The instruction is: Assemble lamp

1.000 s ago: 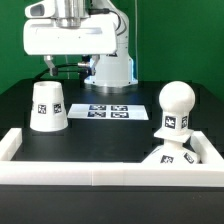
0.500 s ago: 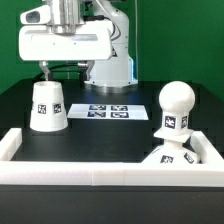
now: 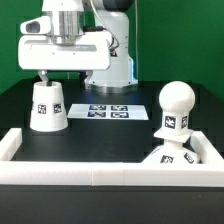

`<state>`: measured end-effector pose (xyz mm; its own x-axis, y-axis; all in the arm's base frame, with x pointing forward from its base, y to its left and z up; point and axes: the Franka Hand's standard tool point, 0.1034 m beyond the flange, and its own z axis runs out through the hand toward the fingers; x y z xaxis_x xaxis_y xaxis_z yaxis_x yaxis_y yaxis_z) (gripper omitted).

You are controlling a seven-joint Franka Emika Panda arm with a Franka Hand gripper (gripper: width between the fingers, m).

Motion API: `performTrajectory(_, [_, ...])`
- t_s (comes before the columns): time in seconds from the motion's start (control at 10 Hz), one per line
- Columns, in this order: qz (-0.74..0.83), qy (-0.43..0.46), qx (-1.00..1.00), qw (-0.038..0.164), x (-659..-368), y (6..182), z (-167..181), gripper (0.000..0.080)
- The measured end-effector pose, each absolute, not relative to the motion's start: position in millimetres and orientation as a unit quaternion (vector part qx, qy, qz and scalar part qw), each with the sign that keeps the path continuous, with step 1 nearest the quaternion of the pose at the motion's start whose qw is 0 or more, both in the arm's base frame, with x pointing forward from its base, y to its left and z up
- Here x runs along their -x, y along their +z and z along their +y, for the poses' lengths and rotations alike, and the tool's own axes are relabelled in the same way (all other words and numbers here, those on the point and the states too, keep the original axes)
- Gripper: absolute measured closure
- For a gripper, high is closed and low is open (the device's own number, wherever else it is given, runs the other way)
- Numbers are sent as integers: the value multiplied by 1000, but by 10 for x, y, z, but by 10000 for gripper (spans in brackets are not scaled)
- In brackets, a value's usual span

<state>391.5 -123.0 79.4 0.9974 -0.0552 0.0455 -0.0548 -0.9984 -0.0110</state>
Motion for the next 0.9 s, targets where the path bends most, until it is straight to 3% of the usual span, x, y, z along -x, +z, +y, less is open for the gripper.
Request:
performTrajectory(0.1, [28, -22, 999, 5, -3916, 790, -1225, 101])
performTrajectory(0.2, [26, -22, 999, 5, -3921, 790, -1205, 220])
performTrajectory(0.3, [26, -21, 999, 6, -3923, 789, -1190, 220])
performTrajectory(0.5, [25, -21, 999, 6, -3926, 789, -1189, 509])
performTrajectory(0.6, [24, -20, 999, 6, -3918, 782, -1186, 509])
performTrajectory(0.7, [24, -20, 1000, 6, -3910, 776, -1175, 705])
performTrajectory(0.8, [21, -21, 1000, 6, -3922, 785, -1152, 755])
performTrajectory(0.9, [19, -20, 1000, 7, -3927, 787, -1123, 755])
